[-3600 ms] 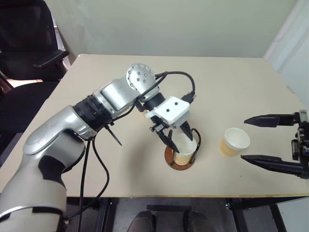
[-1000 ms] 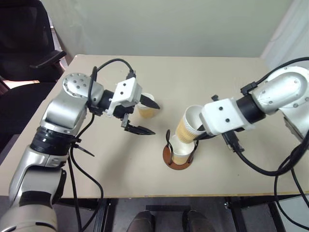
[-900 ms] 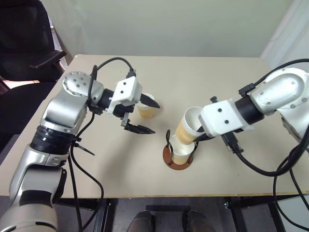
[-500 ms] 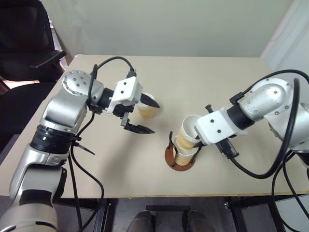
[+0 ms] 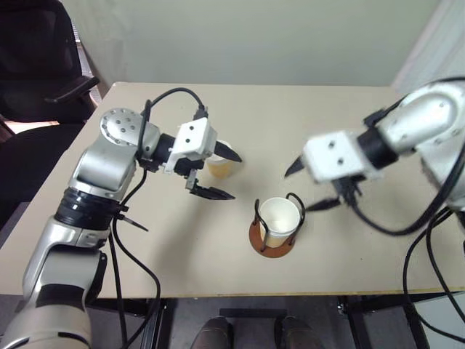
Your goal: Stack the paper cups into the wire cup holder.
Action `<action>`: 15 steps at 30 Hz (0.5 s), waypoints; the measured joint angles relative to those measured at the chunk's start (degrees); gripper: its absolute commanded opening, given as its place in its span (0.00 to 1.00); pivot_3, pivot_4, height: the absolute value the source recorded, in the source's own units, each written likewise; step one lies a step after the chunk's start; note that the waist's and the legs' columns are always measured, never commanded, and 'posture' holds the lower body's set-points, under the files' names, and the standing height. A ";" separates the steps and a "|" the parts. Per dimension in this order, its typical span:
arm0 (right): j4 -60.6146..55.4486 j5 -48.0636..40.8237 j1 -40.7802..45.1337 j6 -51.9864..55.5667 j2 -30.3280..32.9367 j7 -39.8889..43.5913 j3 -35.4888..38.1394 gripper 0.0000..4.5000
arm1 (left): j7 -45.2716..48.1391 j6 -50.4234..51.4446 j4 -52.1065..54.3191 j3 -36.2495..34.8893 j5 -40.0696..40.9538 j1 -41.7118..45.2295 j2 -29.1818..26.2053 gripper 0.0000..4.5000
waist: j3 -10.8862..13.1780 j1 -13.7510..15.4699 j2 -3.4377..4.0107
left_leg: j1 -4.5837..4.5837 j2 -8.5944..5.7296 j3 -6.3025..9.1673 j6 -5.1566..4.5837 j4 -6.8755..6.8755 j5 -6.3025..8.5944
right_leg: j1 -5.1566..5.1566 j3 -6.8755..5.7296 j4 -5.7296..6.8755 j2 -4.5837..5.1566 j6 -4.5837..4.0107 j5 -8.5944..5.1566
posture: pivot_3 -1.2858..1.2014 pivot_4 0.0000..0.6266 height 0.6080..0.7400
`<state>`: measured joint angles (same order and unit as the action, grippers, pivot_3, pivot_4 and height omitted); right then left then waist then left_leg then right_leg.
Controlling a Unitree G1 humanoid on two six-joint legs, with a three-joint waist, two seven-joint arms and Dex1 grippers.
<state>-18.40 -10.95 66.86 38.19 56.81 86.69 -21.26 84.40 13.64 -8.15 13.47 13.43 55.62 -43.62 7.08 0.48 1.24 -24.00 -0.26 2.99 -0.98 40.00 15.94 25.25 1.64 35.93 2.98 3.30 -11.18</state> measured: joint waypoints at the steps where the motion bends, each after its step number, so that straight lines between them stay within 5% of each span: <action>1: 2.63 0.04 1.14 1.14 0.56 -0.94 1.64 0.80 | -1.11 -1.60 -1.28 0.00 -1.46 0.49 0.04 1.00 | 0.01 0.07 -0.01 | 0.00 0.00 0.02 0.00 0.00 0.00 | -0.01 -0.01 -0.01 0.00 -0.01 0.00 | 0.52 0.24 1.00; 15: -2.51 -14.37 -10.53 16.54 8.42 -3.70 19.02 0.80 | -18.82 -13.24 -7.44 7.27 -25.72 3.71 2.66 1.00 | 0.03 0.30 -0.02 | -0.04 -0.02 -0.04 0.15 -0.35 -0.03 | 0.17 0.00 -0.04 0.00 -0.07 -0.08 | 0.52 0.24 1.00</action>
<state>-20.91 -25.32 56.33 54.73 65.23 82.99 -2.24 65.58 0.40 -15.58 20.74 -12.29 59.33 -40.96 7.11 0.78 1.21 -24.04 -0.28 2.94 -0.83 39.65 15.91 25.42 1.64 35.89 2.98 3.23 -11.26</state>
